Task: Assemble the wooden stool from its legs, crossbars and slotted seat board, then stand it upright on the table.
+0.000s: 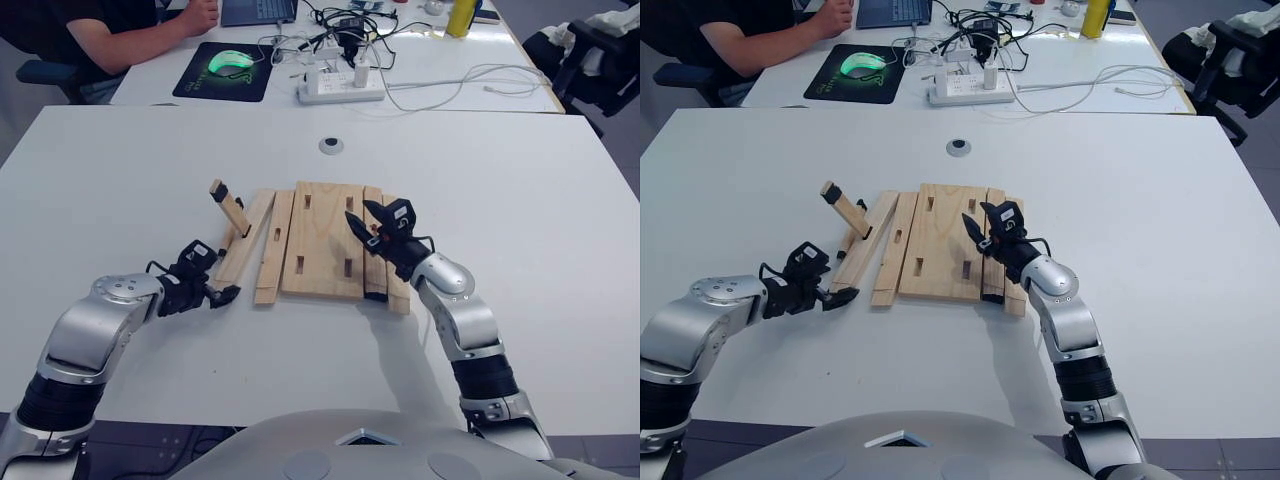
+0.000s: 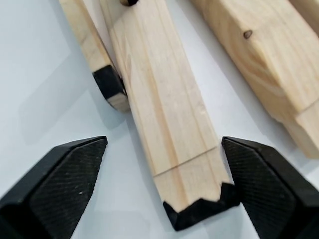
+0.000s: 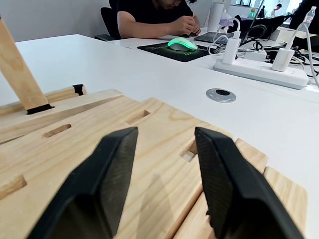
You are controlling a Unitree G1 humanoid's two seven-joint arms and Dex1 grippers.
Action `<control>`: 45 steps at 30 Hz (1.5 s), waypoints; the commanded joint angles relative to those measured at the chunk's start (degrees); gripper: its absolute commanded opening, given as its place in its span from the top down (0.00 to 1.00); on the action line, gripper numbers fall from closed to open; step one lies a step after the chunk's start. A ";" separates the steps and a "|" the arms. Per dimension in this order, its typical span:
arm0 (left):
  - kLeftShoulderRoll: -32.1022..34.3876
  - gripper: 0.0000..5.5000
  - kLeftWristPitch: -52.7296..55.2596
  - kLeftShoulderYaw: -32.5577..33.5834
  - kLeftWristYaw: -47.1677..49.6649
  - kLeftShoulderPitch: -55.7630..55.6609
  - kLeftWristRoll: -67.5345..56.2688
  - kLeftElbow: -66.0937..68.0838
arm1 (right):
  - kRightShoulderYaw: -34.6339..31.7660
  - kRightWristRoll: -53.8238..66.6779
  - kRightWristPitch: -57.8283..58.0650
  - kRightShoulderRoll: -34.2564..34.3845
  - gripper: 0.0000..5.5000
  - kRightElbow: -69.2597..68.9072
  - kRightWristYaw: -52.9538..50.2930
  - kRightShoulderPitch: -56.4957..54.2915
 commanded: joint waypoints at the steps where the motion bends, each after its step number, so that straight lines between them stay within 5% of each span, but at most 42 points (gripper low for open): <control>1: -2.70 0.22 1.25 -1.04 1.94 1.00 0.04 -0.20 | 0.38 -0.69 -0.13 -0.22 0.61 1.14 0.09 -0.96; 10: -2.91 0.22 -1.45 -3.58 4.13 0.20 2.86 2.16 | 0.49 -1.07 -0.24 -0.31 0.61 1.45 -0.44 -1.04; 26: -3.58 0.56 -3.99 -3.82 5.13 -0.18 3.36 3.66 | 0.03 -1.41 -0.25 -0.14 0.61 2.27 -0.48 -2.10; 45: -17.94 0.61 -19.46 8.66 8.53 -5.05 -2.66 3.83 | -3.66 4.44 0.81 0.90 0.61 2.32 1.92 -4.80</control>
